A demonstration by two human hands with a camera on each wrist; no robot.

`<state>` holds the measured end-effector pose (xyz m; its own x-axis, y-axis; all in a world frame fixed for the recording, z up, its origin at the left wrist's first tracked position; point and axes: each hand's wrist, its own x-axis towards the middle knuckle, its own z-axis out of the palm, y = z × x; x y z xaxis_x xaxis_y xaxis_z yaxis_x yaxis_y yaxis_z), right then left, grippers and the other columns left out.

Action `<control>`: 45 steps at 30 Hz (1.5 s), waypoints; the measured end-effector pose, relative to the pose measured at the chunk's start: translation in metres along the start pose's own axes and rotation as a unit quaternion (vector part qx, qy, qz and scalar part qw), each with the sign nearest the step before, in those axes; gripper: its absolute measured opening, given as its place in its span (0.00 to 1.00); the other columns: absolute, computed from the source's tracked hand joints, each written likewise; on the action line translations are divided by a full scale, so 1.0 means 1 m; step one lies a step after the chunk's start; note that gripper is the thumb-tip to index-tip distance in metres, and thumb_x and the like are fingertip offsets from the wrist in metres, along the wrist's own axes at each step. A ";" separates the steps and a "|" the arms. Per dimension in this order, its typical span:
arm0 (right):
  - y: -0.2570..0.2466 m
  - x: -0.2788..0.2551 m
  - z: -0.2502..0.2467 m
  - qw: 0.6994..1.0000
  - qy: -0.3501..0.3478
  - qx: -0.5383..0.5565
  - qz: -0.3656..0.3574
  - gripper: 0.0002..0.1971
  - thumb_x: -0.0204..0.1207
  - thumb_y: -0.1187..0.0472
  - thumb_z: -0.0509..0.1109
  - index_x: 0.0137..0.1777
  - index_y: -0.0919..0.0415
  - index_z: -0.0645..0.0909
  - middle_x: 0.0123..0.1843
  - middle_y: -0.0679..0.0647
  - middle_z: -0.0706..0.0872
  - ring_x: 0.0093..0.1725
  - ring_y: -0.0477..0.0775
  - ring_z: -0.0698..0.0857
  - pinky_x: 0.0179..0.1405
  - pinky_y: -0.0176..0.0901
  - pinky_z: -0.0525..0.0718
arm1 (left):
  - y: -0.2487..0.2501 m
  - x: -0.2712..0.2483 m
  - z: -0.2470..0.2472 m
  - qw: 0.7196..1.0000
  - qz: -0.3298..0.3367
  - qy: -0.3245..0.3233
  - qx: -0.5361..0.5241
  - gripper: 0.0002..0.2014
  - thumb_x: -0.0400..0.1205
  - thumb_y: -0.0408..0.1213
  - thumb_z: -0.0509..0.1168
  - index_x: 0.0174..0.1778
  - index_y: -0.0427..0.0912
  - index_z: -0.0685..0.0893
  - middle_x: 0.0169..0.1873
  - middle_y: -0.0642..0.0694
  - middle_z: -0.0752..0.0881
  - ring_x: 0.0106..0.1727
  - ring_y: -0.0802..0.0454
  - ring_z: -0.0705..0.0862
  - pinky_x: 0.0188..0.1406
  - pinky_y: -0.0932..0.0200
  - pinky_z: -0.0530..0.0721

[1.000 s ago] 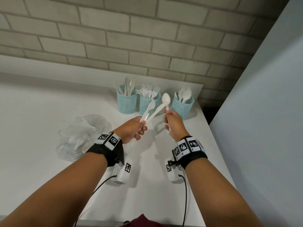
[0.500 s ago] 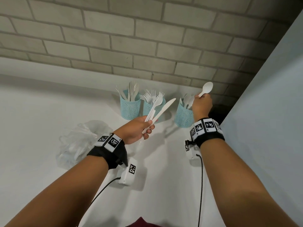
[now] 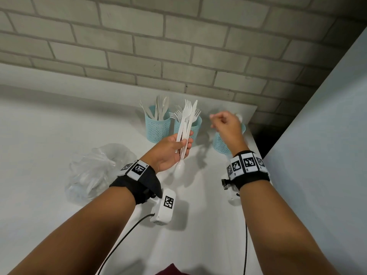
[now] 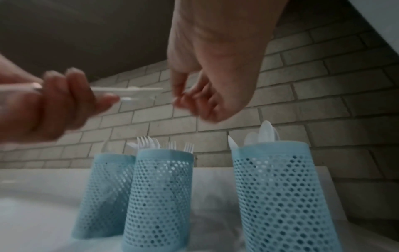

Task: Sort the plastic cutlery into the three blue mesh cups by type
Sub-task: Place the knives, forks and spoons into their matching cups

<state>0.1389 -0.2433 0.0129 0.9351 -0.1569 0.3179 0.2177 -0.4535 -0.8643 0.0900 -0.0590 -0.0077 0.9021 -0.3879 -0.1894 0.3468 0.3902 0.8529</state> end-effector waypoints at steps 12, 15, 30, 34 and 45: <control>0.004 -0.042 0.024 0.811 -0.533 0.082 0.226 0.06 0.82 0.65 0.62 0.51 0.57 0.80 0.42 0.49 0.91 0.48 0.48 0.88 0.61 0.45 0.82 | 0.003 0.003 0.010 0.996 0.042 0.073 -0.030 0.16 0.87 0.26 0.50 0.69 0.39 0.72 0.39 0.46 0.77 0.42 0.54 0.77 0.46 0.60 0.79; 0.011 -0.042 0.010 0.833 -0.458 0.157 0.267 0.05 0.82 0.66 0.61 0.48 0.60 0.78 0.36 0.52 0.90 0.39 0.48 0.90 0.47 0.44 0.88 | 0.007 0.004 0.007 0.993 0.038 0.084 -0.076 0.11 0.88 0.31 0.50 0.61 0.44 0.74 0.38 0.47 0.78 0.44 0.52 0.80 0.50 0.54 0.80; 0.008 -0.015 -0.037 0.863 0.159 0.450 0.168 0.05 0.78 0.71 0.66 0.51 0.65 0.76 0.40 0.58 0.85 0.31 0.47 0.84 0.29 0.33 0.83 | 0.010 0.011 0.020 0.994 0.054 0.093 0.023 0.08 0.88 0.31 0.52 0.59 0.39 0.74 0.34 0.46 0.76 0.41 0.52 0.80 0.51 0.52 0.81; -0.004 -0.003 -0.050 0.917 0.331 0.218 0.039 0.15 0.77 0.67 0.69 0.61 0.61 0.70 0.49 0.49 0.81 0.46 0.49 0.83 0.47 0.38 0.86 | 0.001 0.011 0.016 0.994 0.023 0.087 0.067 0.10 0.88 0.29 0.49 0.60 0.38 0.73 0.32 0.47 0.72 0.33 0.54 0.73 0.36 0.61 0.74; 0.041 0.004 -0.028 0.967 0.117 -0.221 0.043 0.19 0.81 0.59 0.65 0.71 0.56 0.75 0.62 0.64 0.84 0.61 0.65 0.82 0.56 0.51 0.81 | -0.006 0.008 0.002 0.976 0.014 0.050 0.209 0.15 0.89 0.42 0.46 0.72 0.59 0.64 0.36 0.48 0.70 0.35 0.55 0.69 0.35 0.61 0.73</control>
<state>0.1441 -0.2868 -0.0100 0.8438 -0.3825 0.3765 -0.0474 -0.7519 -0.6575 0.0948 -0.0664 -0.0138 0.9374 -0.2905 -0.1921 0.2053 0.0156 0.9786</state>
